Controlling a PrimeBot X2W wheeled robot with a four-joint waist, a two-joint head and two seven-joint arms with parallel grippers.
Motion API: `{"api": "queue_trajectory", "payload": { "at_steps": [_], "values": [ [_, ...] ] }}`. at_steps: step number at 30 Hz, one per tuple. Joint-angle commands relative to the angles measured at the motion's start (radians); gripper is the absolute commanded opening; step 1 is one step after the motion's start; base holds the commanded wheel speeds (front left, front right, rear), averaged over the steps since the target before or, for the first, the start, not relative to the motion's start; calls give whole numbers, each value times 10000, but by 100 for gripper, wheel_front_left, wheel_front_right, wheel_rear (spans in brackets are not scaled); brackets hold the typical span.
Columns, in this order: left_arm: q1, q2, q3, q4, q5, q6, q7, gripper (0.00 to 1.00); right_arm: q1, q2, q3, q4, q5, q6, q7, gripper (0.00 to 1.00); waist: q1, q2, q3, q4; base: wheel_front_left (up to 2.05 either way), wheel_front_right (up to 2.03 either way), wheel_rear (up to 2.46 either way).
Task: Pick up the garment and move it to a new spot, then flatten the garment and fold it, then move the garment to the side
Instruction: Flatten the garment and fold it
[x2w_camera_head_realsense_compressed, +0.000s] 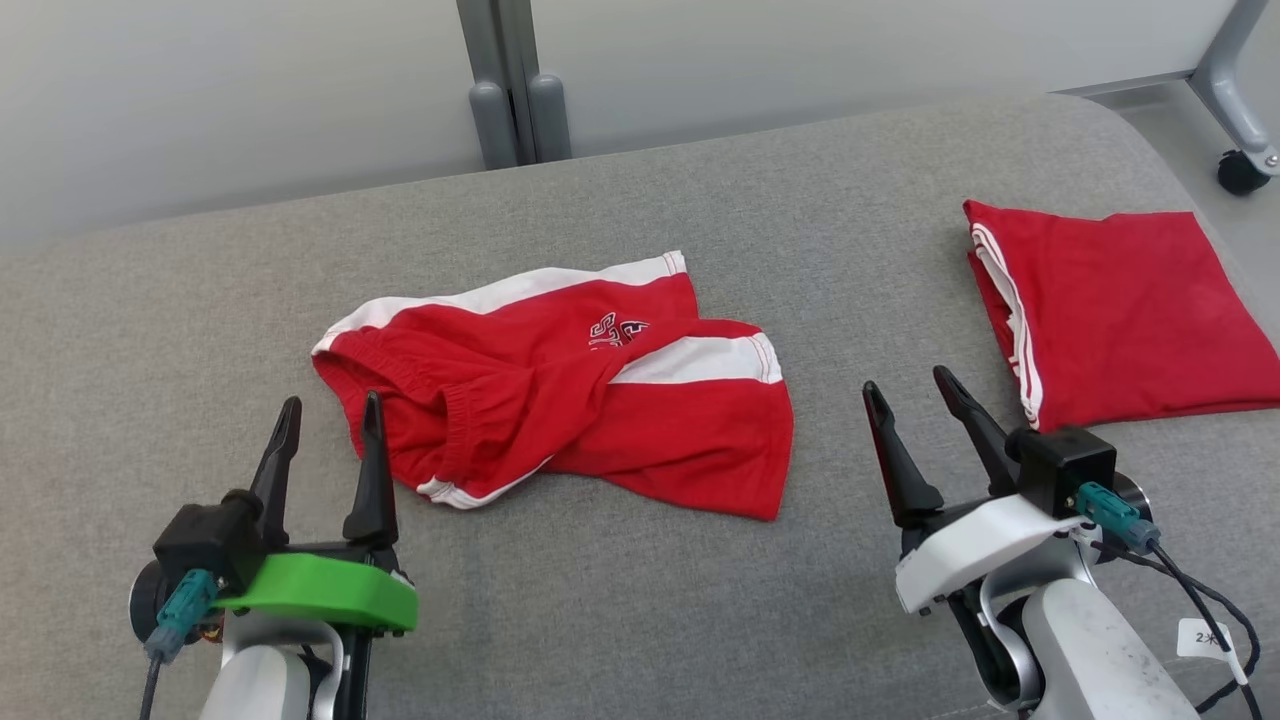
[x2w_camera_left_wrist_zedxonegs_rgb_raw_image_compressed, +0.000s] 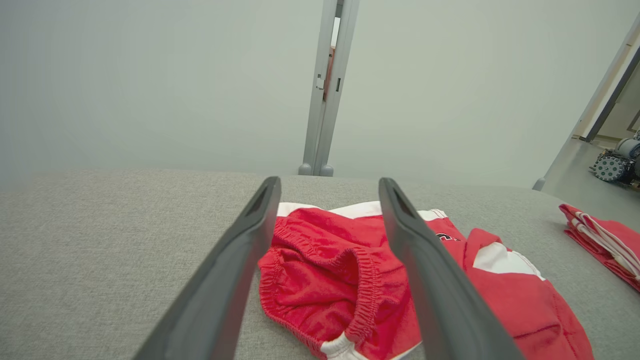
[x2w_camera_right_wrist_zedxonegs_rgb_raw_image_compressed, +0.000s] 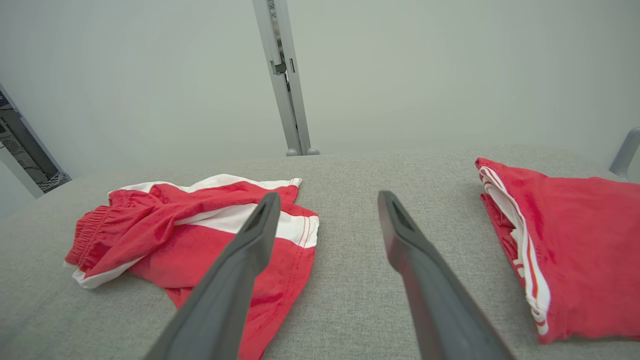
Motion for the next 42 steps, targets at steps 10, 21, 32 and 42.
{"api": "queue_trajectory", "payload": {
  "at_steps": [10,21,32,42],
  "values": [
    [1922,-531,854,-2249,996,-418,-27,100,463,-68,-446,55,-48,-16,124,100,0,0,-244,458,0,0,0],
    [2739,-599,1411,-1981,1337,-593,-28,100,797,-7,-611,223,-101,-16,126,100,0,0,-671,641,0,0,0],
    [2785,-604,1450,-1525,1207,-638,-28,100,783,121,-745,267,-182,-16,-2,100,0,0,-806,614,0,0,0],
    [2486,-603,1251,-1400,1324,-670,-28,100,715,148,-708,280,-182,-16,-12,100,0,0,-702,619,0,0,0]
  ]
}}
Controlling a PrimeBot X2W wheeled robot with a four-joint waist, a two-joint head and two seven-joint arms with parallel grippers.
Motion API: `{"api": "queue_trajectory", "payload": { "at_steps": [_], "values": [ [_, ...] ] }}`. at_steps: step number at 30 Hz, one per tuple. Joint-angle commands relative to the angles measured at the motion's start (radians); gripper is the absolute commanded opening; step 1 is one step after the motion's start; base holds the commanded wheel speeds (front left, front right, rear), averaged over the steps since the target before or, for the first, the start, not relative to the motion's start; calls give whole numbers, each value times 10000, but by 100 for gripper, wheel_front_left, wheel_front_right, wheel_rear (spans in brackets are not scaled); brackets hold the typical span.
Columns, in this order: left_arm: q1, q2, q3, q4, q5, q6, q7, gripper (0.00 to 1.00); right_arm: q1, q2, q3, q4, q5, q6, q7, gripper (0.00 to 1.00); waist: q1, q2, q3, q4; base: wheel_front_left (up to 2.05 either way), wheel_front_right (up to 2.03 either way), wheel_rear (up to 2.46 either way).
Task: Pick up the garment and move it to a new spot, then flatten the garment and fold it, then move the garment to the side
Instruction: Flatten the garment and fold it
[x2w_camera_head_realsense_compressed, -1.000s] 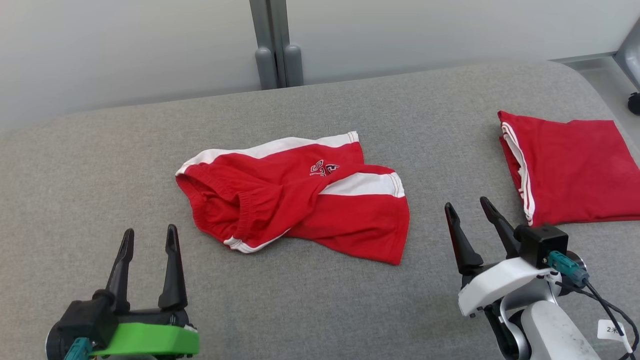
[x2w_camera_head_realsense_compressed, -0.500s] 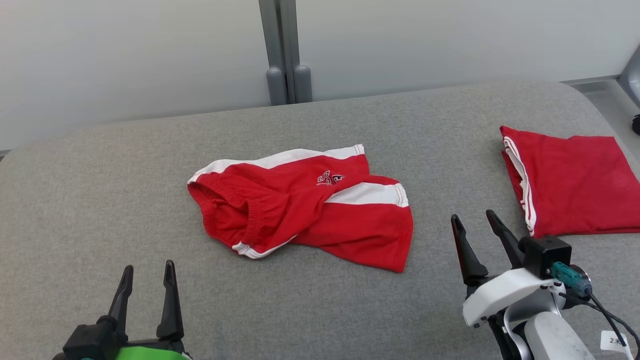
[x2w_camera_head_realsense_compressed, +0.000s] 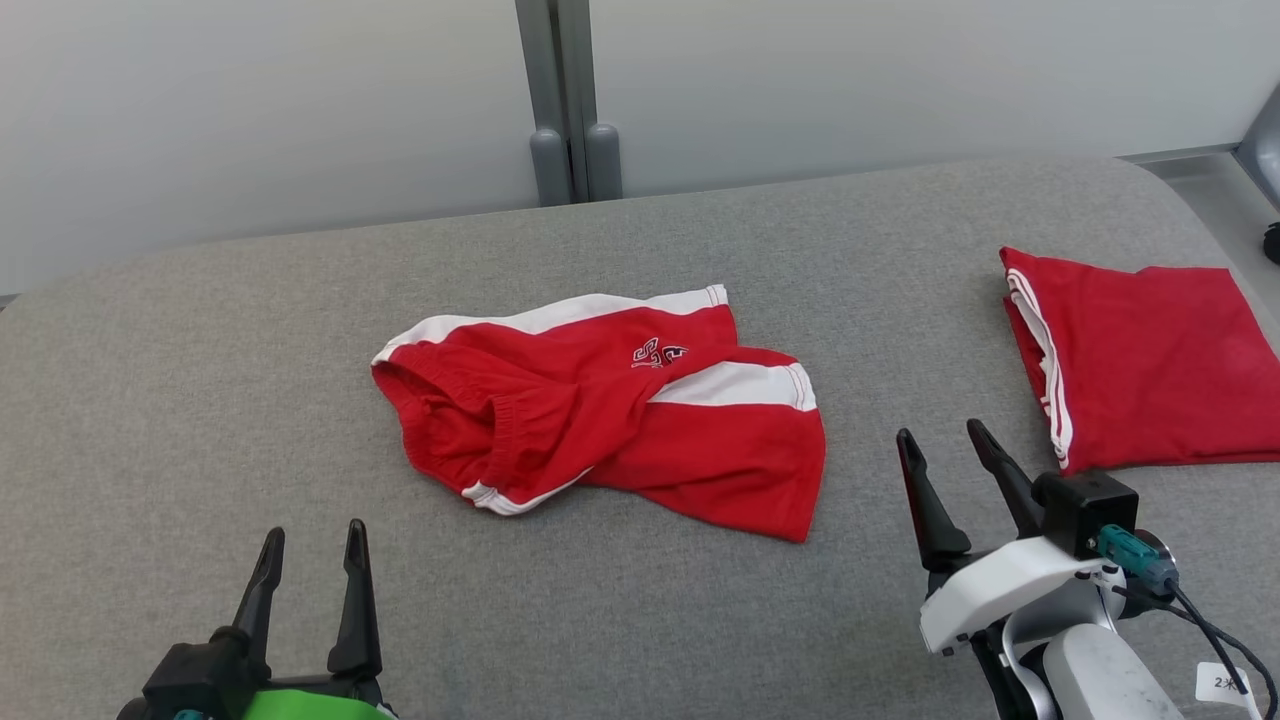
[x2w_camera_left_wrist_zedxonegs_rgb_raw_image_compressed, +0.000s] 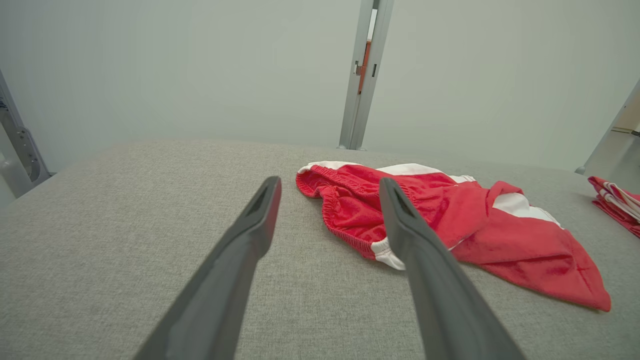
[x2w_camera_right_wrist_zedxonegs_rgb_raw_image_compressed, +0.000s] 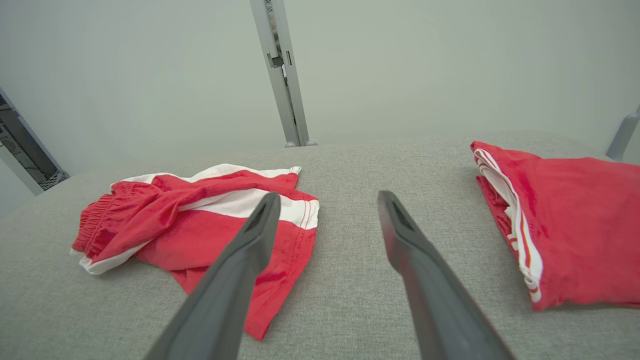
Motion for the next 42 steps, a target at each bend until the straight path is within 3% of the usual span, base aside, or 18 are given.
{"api": "queue_trajectory", "payload": {
  "at_steps": [1,11,25,32,41,42],
  "values": [
    [-184,2,-3,27,70,-19,-26,100,-58,4,15,21,-39,-16,-45,100,0,0,12,-1,0,0,0],
    [-559,94,-708,868,193,-72,-26,100,-383,24,-19,231,80,-16,408,100,0,0,281,26,0,0,0],
    [-4209,1292,-3657,4663,-283,-82,-26,100,-3541,267,109,2410,840,-16,3956,100,0,0,1689,-36,0,0,0],
    [-5146,1684,-4987,5305,-873,-84,-26,100,-4918,369,397,3818,1362,-16,4625,100,0,0,2121,134,0,0,0],
    [-5369,1899,-5663,5355,-1481,-85,-26,100,-5648,392,1141,4787,2056,-17,4520,100,0,0,2225,266,0,0,0],
    [-5380,1918,-5733,5353,-1545,-85,-26,96,-5659,393,1236,4858,2150,-17,4503,100,0,0,2223,260,0,0,0]
  ]
}}
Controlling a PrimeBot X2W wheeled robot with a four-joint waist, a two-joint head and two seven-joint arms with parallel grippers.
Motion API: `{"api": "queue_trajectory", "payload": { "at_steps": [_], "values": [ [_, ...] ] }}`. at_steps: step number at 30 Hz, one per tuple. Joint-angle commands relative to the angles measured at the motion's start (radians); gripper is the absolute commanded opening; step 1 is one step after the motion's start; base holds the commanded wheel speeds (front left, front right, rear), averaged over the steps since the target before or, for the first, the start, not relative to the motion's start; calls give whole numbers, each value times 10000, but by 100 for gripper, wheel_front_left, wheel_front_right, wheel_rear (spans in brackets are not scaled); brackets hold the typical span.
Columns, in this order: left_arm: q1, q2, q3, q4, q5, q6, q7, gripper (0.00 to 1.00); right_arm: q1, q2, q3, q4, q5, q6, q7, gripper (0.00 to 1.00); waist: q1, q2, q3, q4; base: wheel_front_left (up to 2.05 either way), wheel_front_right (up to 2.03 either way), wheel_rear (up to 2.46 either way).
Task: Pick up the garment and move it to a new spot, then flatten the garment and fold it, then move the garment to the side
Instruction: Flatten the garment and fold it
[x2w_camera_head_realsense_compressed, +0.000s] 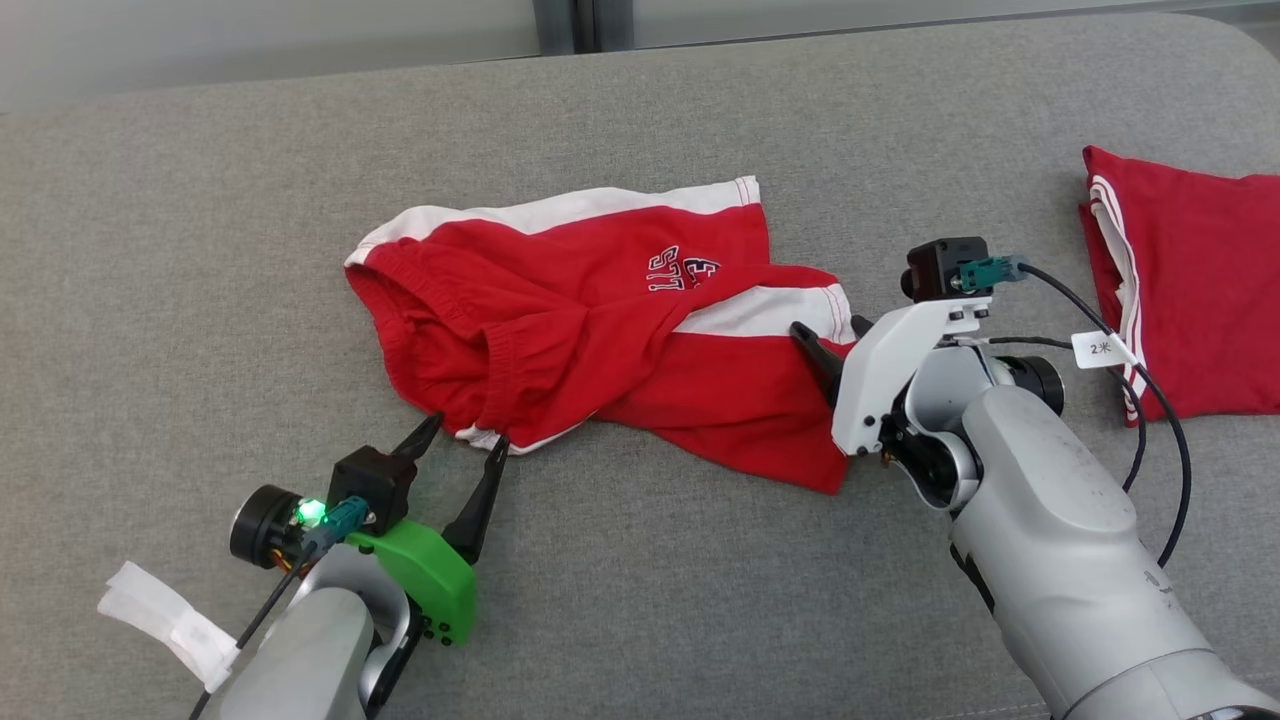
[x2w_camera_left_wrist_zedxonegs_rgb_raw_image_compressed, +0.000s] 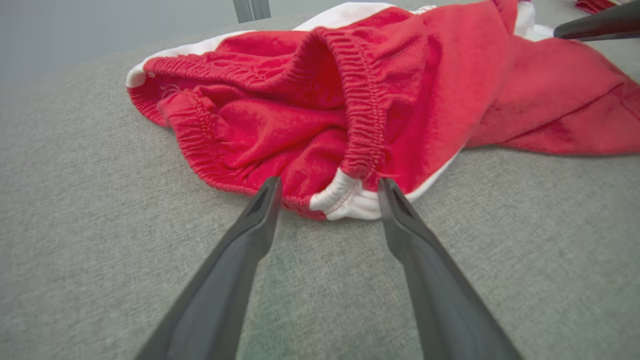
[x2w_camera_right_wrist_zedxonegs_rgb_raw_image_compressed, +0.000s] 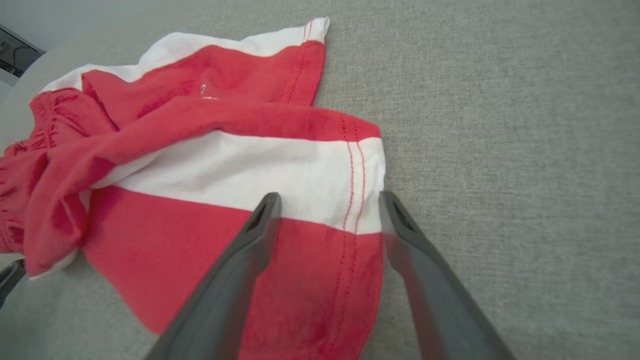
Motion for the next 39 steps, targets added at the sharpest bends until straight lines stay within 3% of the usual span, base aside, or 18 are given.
{"api": "queue_trajectory", "payload": {
  "at_steps": [1,4,6,8,9,18,27,30,31,32,33,39],
  "values": [
    [-114,63,-59,-1,-150,-21,-26,93,-138,-27,71,92,113,-17,-99,100,0,0,-5,-7,0,0,0],
    [-233,95,-207,-13,-197,-22,-26,78,-231,-26,194,287,188,-17,-227,100,0,0,-4,-26,0,0,0],
    [-265,106,-282,37,-198,-22,-26,53,-284,-25,269,392,249,-17,-299,100,0,0,12,-54,0,0,0],
    [-301,124,-376,122,-259,-22,-26,38,-372,-25,332,491,318,-17,-378,100,0,0,45,-85,0,0,0],
    [-360,128,-429,183,-284,-22,-26,0,-430,-24,359,544,371,-17,-425,100,0,0,69,-101,0,0,0],
    [-767,60,-779,465,-631,-22,-25,0,-933,-17,213,1296,1096,-17,-627,100,0,0,270,-107,0,0,0],
    [-850,113,-798,384,-735,-22,-25,0,-1253,-23,1099,1609,2501,-15,-658,100,0,0,303,-29,0,0,0],
    [-803,135,-742,362,-737,-22,-25,0,-1295,-26,1365,1721,2700,-15,-807,82,0,0,281,-47,0,0,0],
    [-783,137,-721,351,-735,-22,-26,0,-1334,-26,1450,1742,2751,-15,-871,47,0,0,277,-54,0,0,0],
    [-768,138,-702,344,-736,-22,-26,0,-1366,-23,1507,1764,2760,-15,-977,33,0,0,273,-60,0,0,0],
    [-748,135,-673,334,-739,-22,-26,0,-1395,-23,1576,1803,2795,-15,-1072,0,0,0,267,-65,0,0,0],
    [-600,39,-402,197,-853,-22,-26,0,-1464,-26,1922,1796,3113,-15,-1456,0,0,0,205,-86,0,0,0]
  ]
}}
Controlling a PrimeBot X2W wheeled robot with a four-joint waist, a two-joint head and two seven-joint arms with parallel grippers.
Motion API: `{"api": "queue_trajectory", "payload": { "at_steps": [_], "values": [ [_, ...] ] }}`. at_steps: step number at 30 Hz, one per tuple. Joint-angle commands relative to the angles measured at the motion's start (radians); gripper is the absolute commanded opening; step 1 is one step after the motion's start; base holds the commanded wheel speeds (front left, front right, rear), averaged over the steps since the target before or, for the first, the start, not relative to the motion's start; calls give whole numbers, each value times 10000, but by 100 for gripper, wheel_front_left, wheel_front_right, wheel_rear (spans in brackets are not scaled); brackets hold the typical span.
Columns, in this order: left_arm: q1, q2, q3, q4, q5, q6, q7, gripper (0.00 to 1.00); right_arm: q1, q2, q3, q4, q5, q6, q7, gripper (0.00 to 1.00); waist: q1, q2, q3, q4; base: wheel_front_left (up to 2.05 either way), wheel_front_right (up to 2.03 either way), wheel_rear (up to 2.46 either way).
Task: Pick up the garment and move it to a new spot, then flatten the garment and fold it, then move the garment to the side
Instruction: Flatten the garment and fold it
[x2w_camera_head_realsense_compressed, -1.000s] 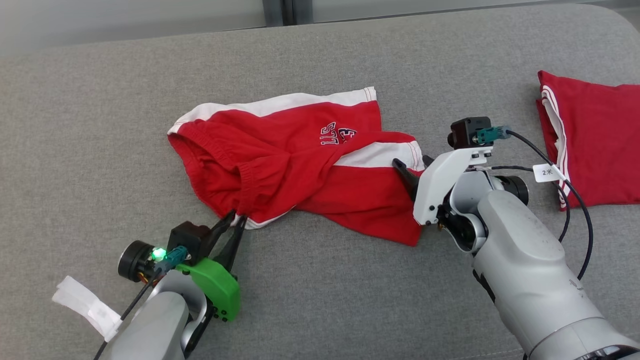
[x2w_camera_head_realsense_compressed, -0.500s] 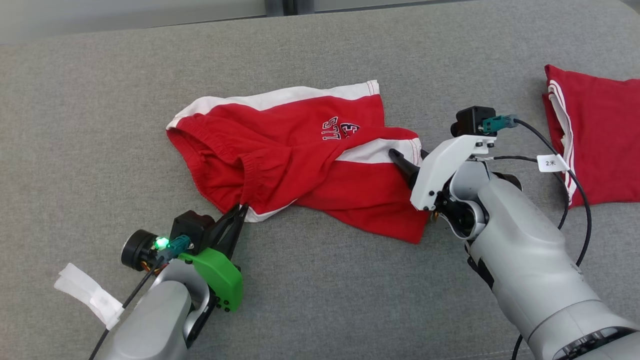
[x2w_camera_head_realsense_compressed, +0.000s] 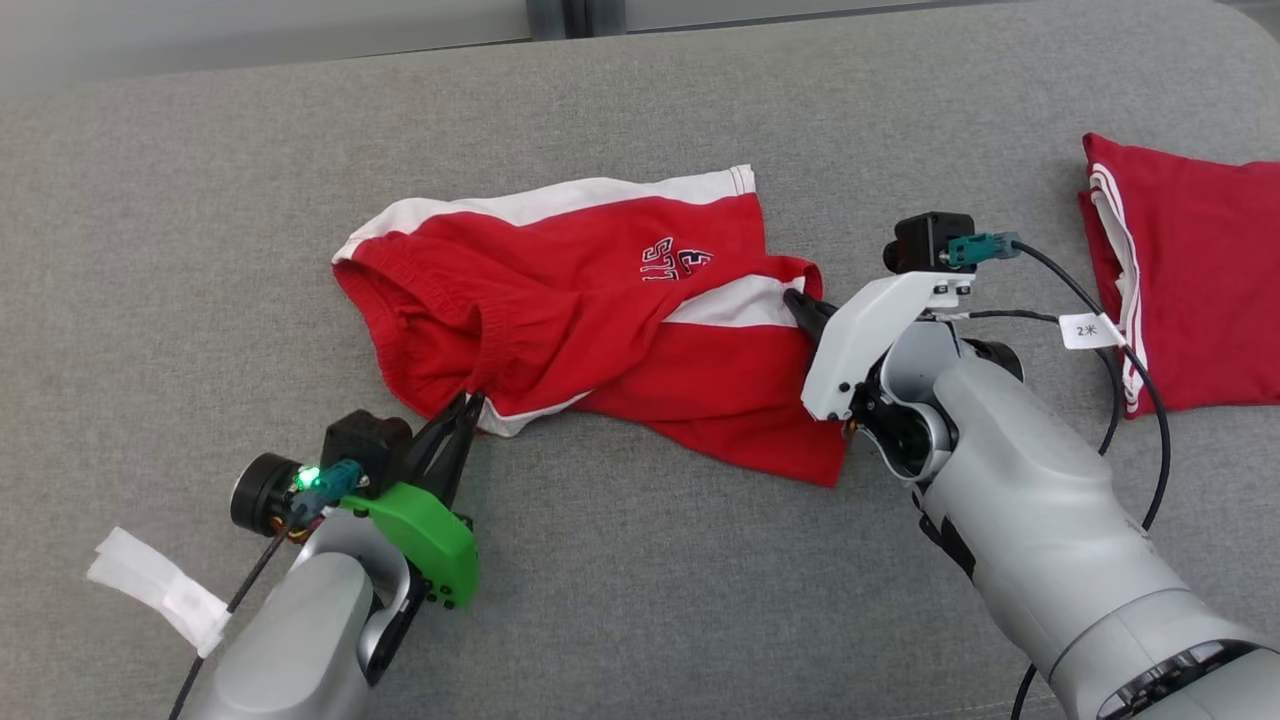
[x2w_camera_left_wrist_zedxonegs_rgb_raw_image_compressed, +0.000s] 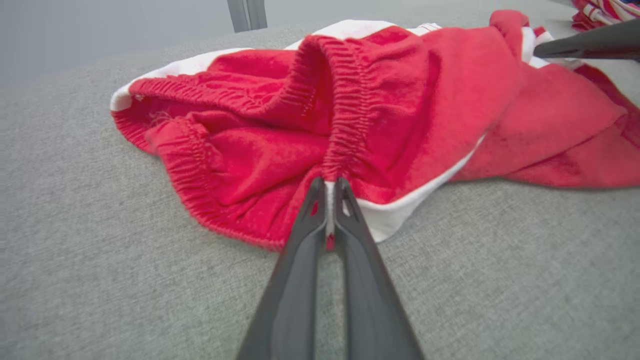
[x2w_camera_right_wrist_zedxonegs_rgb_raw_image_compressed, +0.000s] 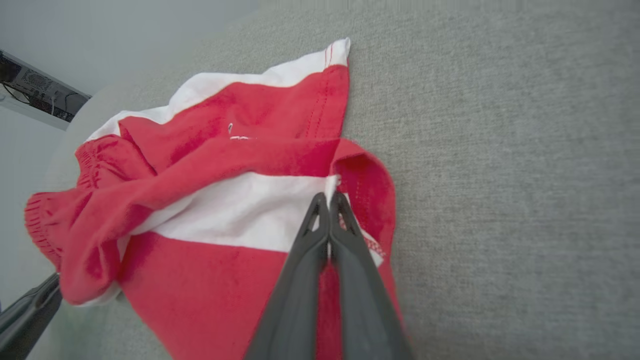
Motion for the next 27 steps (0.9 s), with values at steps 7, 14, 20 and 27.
{"api": "queue_trajectory", "payload": {
  "at_steps": [7,14,20,27],
  "values": [
    [363,-427,1492,-1415,-1772,-23,-26,0,-499,-38,14,-404,-72,-13,-1341,0,0,0,-243,-63,0,0,0],
    [164,-422,2276,-3350,-2775,-23,-26,0,-624,-564,-261,-1577,-375,-13,-2293,0,0,0,-816,-162,0,0,0],
    [-249,-540,2565,-4423,-3841,-23,134,0,-359,-1069,-787,-2860,-722,-13,-2320,0,0,0,-1240,-313,0,0,0],
    [-1185,-656,2595,-5052,-4614,75,1175,0,-604,-1692,-1642,-4582,-1507,-13,-1024,0,0,0,-914,-567,0,0,0]
  ]
}}
